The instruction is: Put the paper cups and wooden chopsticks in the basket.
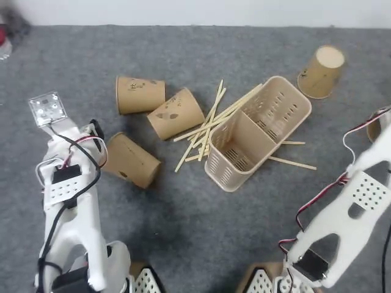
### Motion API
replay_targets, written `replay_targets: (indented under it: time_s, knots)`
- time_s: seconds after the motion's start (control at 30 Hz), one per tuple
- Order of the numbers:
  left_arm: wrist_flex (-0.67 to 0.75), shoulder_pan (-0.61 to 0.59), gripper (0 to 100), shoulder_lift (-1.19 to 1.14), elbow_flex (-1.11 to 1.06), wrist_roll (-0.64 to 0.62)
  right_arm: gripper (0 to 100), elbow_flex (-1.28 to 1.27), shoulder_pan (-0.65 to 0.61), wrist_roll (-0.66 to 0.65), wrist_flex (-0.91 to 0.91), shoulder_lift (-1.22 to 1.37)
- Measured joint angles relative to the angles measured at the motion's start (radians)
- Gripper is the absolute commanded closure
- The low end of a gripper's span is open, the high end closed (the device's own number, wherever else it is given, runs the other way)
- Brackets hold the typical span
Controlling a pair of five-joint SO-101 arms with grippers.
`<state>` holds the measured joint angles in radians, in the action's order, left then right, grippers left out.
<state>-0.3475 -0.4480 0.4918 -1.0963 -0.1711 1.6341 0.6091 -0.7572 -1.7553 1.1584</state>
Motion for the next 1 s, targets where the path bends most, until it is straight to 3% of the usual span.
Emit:
replay_targets:
  time_s: [0.33,0.47,0.57,1.0]
  knots:
    - [0.003,0.0,82,0.0,-0.012,0.0,96.0,0.0,0.144,-0.074,0.104,-0.028]
    - [0.003,0.0,82,0.0,-0.012,0.0,88.0,0.0,0.18,-0.075,0.137,-0.028]
    - [0.003,0.0,82,0.0,-0.012,0.0,80.7,0.0,0.18,-0.08,0.135,-0.028]
    - [0.003,0.0,82,0.0,-0.012,0.0,80.5,0.0,0.032,-0.035,0.143,-0.049]
